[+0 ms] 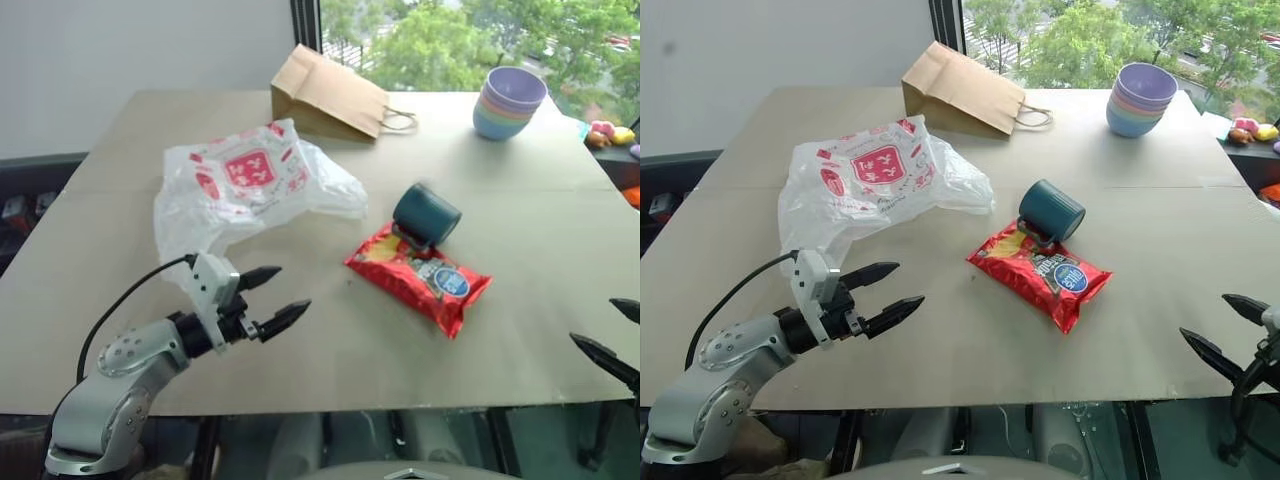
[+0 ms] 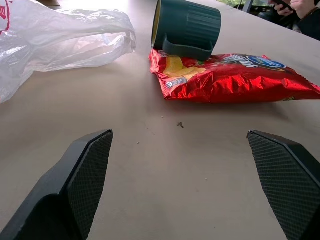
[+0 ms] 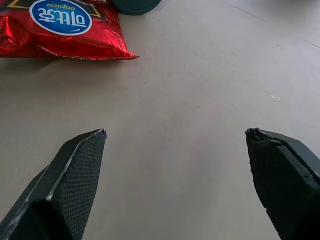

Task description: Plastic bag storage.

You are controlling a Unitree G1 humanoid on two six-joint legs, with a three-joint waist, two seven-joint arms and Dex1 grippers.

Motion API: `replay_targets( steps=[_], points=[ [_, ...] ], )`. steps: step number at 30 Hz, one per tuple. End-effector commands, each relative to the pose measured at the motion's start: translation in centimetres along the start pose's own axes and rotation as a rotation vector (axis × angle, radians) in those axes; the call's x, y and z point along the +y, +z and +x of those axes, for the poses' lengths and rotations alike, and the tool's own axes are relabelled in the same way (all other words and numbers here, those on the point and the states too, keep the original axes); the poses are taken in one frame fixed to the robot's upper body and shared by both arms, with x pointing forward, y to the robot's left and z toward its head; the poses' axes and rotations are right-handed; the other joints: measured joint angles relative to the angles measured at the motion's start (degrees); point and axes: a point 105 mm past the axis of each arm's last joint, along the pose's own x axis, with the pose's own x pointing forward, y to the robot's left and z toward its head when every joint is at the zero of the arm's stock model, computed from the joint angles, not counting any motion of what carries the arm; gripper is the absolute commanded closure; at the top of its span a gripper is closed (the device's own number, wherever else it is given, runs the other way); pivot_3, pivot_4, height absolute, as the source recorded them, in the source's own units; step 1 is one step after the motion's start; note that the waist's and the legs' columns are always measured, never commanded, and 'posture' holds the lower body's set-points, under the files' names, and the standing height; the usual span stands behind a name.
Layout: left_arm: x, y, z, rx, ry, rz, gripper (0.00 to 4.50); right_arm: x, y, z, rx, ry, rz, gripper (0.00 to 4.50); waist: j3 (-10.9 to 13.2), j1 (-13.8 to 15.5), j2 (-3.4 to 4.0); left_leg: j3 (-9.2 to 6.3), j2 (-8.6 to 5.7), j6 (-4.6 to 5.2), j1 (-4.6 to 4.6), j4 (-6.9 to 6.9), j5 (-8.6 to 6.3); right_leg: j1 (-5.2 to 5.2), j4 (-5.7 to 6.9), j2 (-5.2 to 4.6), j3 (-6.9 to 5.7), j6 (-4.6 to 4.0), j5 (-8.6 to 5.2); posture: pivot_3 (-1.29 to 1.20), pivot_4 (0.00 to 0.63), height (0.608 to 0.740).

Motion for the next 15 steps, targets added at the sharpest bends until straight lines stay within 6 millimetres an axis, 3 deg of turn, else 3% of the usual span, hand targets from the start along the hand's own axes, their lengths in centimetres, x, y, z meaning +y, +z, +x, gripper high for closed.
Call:
replay_targets(
  steps=[1, 3, 7, 11, 15],
  points=[
    [0.5, 2.2, 0.4, -0.071, 0.025, 0.065, 0.03, -0.1, 1.4, -0.4, -0.062, -0.012, -0.023, 0.0, 0.0, 0.0, 0.0, 0.0, 0.0, 0.0, -0.01, 0.0, 0.0, -0.01, 0.0, 0.0, 0.0, 0.0, 0.0, 0.0, 0.15, 0.74],
    [1.7, 3.8, 1.1, -0.129, 0.079, 0.06, 0.03, 0.9, 2.6, 0.2, -0.147, 0.019, 0.01, 0.0, 0.0, 0.8, -0.04, -0.07, -0.04, 0.02, -0.23, 0.06, 0.01, -0.14, 0.03, 0.01, -0.07, 0.01, 0.01, 0.0, 0.15, 0.74],
    [4.6, 5.6, 2.4, -0.145, 0.233, 0.105, 0.03, 5.0, 7.4, 1.4, -0.373, 0.205, -0.047, 0.0, 0.0, 0.9, 0.04, -0.12, -0.07, 0.03, -0.23, 0.19, 0.02, -0.1, 0.16, 0.07, -0.05, 0.02, 0.02, 0.0, 0.15, 0.74],
    [7.7, 5.9, 3.0, -0.06, 0.396, 0.254, 0.03, 7.5, 9.7, 2.2, -0.459, 0.328, -0.114, 0.0, 0.0, 0.8, -0.02, -0.13, -0.09, 0.03, -0.17, 0.19, 0.03, -0.05, 0.16, 0.14, -0.02, 0.03, 0.03, 0.0, 0.15, 0.74],
    [9.3, 5.1, 3.9, 0.095, 0.445, 0.5, 0.03, 9.1, 10.6, 2.6, -0.469, 0.387, -0.178, 0.0, 0.0, 1.0, -0.06, -0.16, -0.13, 0.03, -0.26, 0.17, 0.02, -0.07, 0.12, 0.12, -0.02, 0.01, 0.02, 0.0, 0.15, 0.74]
  ],
)
